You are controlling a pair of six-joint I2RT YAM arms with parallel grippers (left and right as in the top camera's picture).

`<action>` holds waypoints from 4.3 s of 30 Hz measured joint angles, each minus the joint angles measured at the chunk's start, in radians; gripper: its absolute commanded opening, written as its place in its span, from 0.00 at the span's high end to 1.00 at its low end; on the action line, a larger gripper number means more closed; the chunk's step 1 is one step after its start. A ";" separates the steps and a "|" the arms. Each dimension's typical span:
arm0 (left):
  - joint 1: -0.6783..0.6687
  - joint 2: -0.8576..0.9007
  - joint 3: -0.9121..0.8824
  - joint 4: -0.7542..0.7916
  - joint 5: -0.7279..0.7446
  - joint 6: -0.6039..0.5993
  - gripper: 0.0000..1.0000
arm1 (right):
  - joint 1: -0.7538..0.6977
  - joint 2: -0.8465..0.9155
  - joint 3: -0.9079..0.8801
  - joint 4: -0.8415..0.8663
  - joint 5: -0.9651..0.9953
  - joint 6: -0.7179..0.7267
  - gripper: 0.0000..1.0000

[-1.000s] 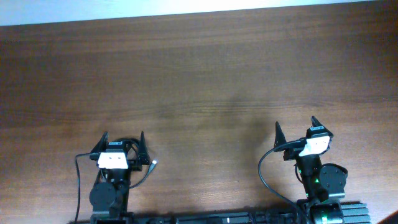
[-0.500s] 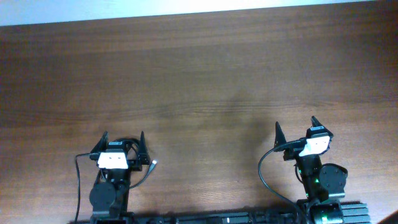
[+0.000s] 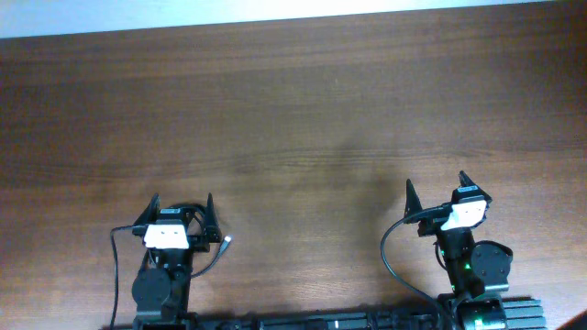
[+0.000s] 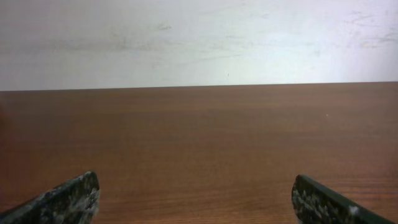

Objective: Untangle cables

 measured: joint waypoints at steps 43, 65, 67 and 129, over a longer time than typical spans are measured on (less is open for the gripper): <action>0.000 0.072 0.185 -0.206 -0.014 0.000 0.01 | 0.000 0.000 0.000 0.000 0.000 0.000 0.01; 0.000 0.364 0.349 -0.266 -0.006 0.000 0.01 | 0.000 0.000 0.000 0.000 0.003 0.000 0.01; 0.000 0.375 0.359 -0.269 -0.006 0.000 0.01 | 0.000 0.000 0.000 0.000 0.003 0.001 0.01; 0.000 0.447 0.417 -0.276 0.058 0.003 0.01 | 0.000 0.000 0.000 0.000 0.003 0.000 0.01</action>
